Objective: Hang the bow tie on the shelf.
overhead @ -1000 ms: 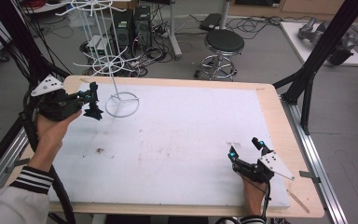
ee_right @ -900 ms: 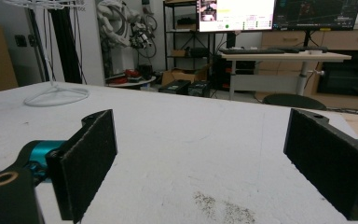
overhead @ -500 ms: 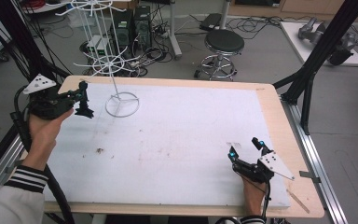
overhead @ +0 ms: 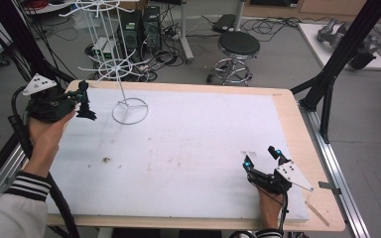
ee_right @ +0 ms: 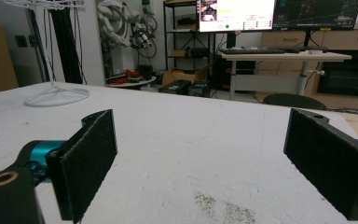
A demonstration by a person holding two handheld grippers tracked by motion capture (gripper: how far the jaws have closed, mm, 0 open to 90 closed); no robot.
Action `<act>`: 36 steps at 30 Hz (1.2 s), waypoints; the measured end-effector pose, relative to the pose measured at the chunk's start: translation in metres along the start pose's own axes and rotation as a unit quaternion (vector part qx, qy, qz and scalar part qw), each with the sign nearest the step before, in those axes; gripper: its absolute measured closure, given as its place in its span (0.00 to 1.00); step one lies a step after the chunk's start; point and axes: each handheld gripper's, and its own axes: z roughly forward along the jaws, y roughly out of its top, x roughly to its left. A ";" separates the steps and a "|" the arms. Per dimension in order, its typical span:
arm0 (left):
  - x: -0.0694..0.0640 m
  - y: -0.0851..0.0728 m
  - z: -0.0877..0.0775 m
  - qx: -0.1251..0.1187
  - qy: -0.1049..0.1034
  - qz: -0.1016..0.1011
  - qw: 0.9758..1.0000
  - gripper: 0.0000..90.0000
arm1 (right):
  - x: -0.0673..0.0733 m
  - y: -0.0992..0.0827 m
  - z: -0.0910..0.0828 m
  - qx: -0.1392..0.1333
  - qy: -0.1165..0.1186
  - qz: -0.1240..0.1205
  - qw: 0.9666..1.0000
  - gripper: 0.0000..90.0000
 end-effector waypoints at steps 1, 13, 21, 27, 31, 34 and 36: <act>0.001 0.001 0.000 -0.002 0.003 0.000 1.000 0.97 | 0.000 0.000 0.000 0.000 0.000 0.000 1.000 0.10; -0.003 0.021 0.004 -0.014 0.007 0.008 1.000 0.97 | 0.000 0.000 0.000 -0.002 0.001 -0.001 1.000 0.10; -0.012 0.030 0.015 -0.007 0.006 0.023 1.000 0.97 | 0.000 0.000 0.000 -0.002 0.001 0.000 1.000 0.10; -0.018 0.032 0.027 0.005 0.005 0.027 1.000 0.97 | 0.000 0.000 0.000 -0.002 0.002 0.001 1.000 0.10; -0.020 0.032 0.034 0.010 0.003 0.024 1.000 0.97 | 0.000 0.000 0.000 -0.002 0.002 0.001 1.000 0.10; -0.021 0.032 0.038 0.015 0.003 0.023 1.000 0.97 | 0.000 0.000 0.000 -0.002 0.002 0.001 1.000 0.10; -0.022 0.031 0.041 0.015 0.001 0.018 1.000 0.97 | 0.000 0.000 0.000 -0.002 0.002 0.002 1.000 0.10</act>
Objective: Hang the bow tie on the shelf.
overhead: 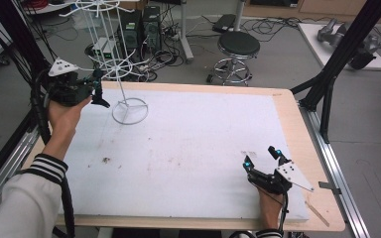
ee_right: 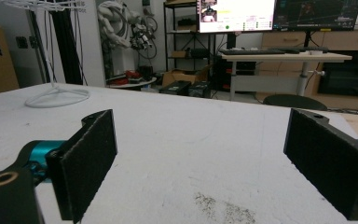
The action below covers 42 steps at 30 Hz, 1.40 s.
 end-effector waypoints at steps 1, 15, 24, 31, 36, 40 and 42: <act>0.000 0.000 0.001 0.001 -0.001 0.000 1.000 0.97 | 0.000 0.000 0.000 0.000 0.000 -0.001 1.000 0.10; -0.006 0.002 0.000 -0.003 0.001 0.011 1.000 0.66 | 0.000 0.000 0.000 0.001 0.000 -0.002 1.000 0.10; -0.007 -0.006 -0.009 -0.047 -0.002 0.036 0.998 0.18 | 0.001 0.000 -0.001 0.000 0.000 -0.002 1.000 0.10; -0.008 -0.034 -0.032 -0.109 -0.030 0.030 0.993 0.17 | 0.001 -0.001 -0.002 -0.009 0.003 -0.009 1.000 0.10; -0.013 -0.073 -0.059 -0.173 -0.064 0.023 0.983 0.16 | 0.002 -0.001 -0.002 -0.005 0.002 -0.009 1.000 0.10; -0.018 -0.116 -0.064 -0.195 -0.085 0.035 0.976 0.16 | 0.002 -0.001 -0.002 -0.006 0.002 -0.007 1.000 0.10; -0.018 -0.137 -0.061 -0.198 -0.096 0.022 0.975 0.16 | 0.002 -0.001 -0.002 -0.004 0.002 -0.006 1.000 0.10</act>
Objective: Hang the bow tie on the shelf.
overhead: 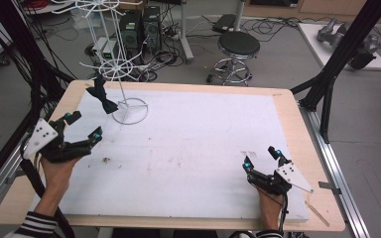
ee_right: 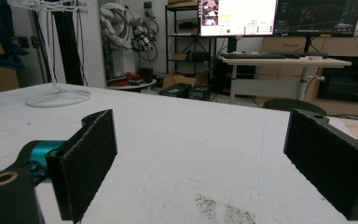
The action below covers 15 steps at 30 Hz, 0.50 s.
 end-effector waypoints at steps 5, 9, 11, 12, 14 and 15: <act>0.001 -0.043 -0.005 0.008 -0.005 -0.027 1.000 0.15 | 0.000 0.000 0.000 0.002 -0.001 -0.002 1.000 0.10; -0.003 -0.061 -0.011 -0.006 -0.010 -0.025 1.000 0.15 | 0.000 0.000 0.000 0.000 -0.001 -0.006 1.000 0.10; -0.005 -0.068 -0.013 -0.017 -0.018 -0.025 0.999 0.15 | 0.000 0.000 0.000 0.001 -0.001 -0.004 1.000 0.10; -0.006 -0.071 -0.014 -0.019 -0.026 -0.029 0.999 0.15 | 0.000 0.000 0.000 0.000 -0.001 -0.006 1.000 0.10; -0.007 -0.074 -0.015 -0.020 -0.030 -0.035 0.999 0.15 | 0.000 0.000 0.001 0.000 -0.001 -0.008 1.000 0.10; -0.007 -0.076 -0.015 -0.021 -0.032 -0.038 0.999 0.15 | 0.000 0.000 0.001 -0.001 -0.002 -0.007 1.000 0.10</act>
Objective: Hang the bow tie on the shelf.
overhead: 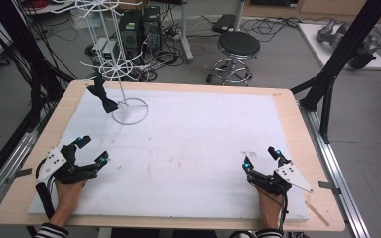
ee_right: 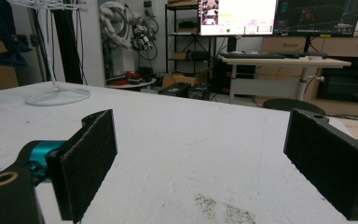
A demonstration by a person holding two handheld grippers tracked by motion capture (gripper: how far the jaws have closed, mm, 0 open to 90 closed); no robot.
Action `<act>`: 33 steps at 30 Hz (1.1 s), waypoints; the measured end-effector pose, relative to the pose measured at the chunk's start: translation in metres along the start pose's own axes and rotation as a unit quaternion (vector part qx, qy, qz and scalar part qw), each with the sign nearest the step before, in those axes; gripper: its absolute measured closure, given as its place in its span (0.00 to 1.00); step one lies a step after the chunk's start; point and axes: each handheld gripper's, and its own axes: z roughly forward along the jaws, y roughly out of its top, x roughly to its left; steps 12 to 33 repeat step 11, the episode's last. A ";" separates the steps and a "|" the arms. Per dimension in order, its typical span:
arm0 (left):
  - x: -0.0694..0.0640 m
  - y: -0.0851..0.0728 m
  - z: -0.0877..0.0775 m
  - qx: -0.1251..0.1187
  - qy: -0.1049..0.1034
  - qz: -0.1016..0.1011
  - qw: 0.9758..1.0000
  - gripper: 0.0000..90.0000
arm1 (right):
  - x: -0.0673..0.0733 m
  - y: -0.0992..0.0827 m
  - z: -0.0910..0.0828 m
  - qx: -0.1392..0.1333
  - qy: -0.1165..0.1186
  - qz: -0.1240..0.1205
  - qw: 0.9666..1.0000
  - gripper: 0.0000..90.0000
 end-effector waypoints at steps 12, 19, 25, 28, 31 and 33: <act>-0.002 -0.004 0.000 0.008 0.009 0.007 1.000 0.15 | 0.000 0.000 -0.001 0.000 -0.003 0.002 1.000 0.10; -0.002 -0.004 0.000 0.008 0.009 0.007 1.000 0.15 | 0.000 0.000 -0.001 0.000 -0.003 0.002 1.000 0.10; -0.002 -0.004 0.000 0.008 0.009 0.007 1.000 0.15 | 0.000 0.000 -0.001 0.000 -0.003 0.002 1.000 0.10; -0.002 -0.004 0.000 0.008 0.009 0.007 1.000 0.15 | 0.000 0.000 -0.001 0.000 -0.003 0.002 1.000 0.10; -0.002 -0.004 0.000 0.008 0.009 0.007 1.000 0.15 | 0.000 0.000 -0.001 0.000 -0.003 0.002 1.000 0.10; -0.002 -0.004 0.000 0.008 0.009 0.007 1.000 0.15 | 0.000 0.000 -0.001 0.000 -0.003 0.002 1.000 0.10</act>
